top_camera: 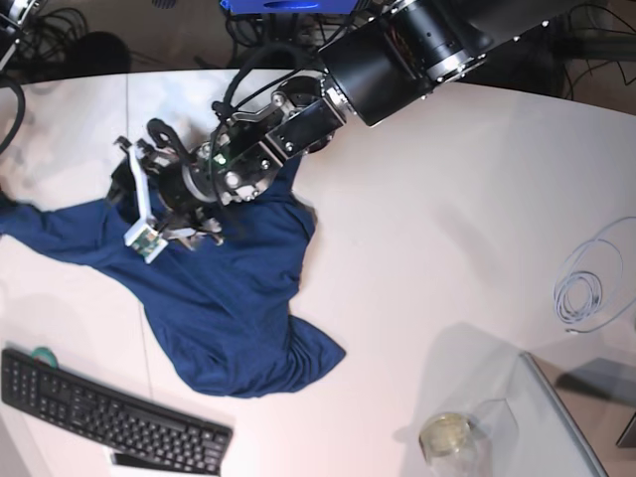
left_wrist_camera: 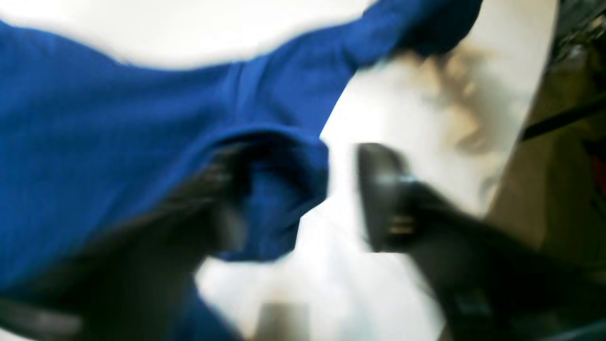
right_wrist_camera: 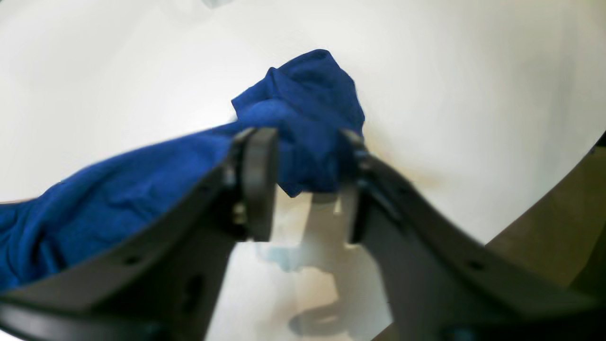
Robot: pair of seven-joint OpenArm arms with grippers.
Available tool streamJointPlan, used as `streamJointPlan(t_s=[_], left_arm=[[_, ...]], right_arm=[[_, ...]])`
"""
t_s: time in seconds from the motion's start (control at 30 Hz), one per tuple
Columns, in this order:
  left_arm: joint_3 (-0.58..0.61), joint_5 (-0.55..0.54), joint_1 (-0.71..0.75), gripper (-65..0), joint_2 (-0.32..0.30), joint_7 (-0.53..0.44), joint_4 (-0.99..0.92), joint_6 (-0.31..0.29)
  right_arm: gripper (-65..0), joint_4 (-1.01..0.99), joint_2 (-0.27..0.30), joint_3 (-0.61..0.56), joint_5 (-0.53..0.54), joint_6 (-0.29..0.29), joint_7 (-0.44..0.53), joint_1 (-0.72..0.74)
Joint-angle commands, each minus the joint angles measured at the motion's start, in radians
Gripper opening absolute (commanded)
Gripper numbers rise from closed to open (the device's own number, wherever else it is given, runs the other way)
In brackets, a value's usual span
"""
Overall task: Layout the t-shirt on the table in an organized manner, then fold the t-shirt properly
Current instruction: 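Grasp the shirt with the left gripper and pull it away from the right gripper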
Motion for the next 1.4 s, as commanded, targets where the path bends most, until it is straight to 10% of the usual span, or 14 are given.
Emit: streamJointPlan(t_s=[0.0, 0.1, 0.2, 0.37, 0.5, 0.67, 0.83, 1.03, 1.37], left_arm=[[0.000, -0.002, -0.019, -12.7, 0.018, -0.037, 0.064, -0.015], [-0.011, -0.002, 0.041, -3.1, -0.077, -0.037, 0.210, -0.015], [-0.060, -0.002, 0.110, -4.3, -0.198, -0.035, 0.347, -0.015], [-0.187, -0.002, 0.222, -28.3, -0.295, -0.029, 0.336, -0.015], [-0.229, -0.002, 0.242, -63.8, -0.298, -0.035, 0.239, -0.013], [-0.230, 0.006, 0.237, -65.0, -0.260, -0.037, 0.114, -0.013], [-0.227, 0.248, 0.293, -65.0, -0.241, -0.027, 0.088, -0.013], [-0.302, 0.550, 0.451, -65.0, -0.275, 0.002, 0.111, -0.013], [-0.594, 0.559, 0.644, -65.0, -0.361, 0.008, 0.394, -0.017]], right_arm=[[-41.1, 0.036, 0.026, 0.006, 0.000, 0.002, 0.022, 0.005], [-41.1, 0.118, 0.009, 0.003, 0.002, 0.026, 0.017, -0.044], [-41.1, 0.228, -0.037, 0.005, 0.002, 0.196, 0.017, -0.098], [-41.3, 0.250, -0.125, 0.003, -0.004, 0.373, 0.020, -0.116], [-41.4, 0.204, -0.169, -0.006, -0.004, 0.376, 0.023, -0.076], [-44.0, 0.064, -0.166, -0.136, -0.004, 0.373, 0.026, 0.001], [-65.0, -0.209, -0.128, -0.158, -0.004, 0.376, 0.079, 0.120], [-64.4, -0.510, -0.036, -0.156, -0.004, 0.371, 0.208, 0.195], [-64.4, -0.645, 0.049, -0.090, -0.001, 0.213, 0.243, 0.237]])
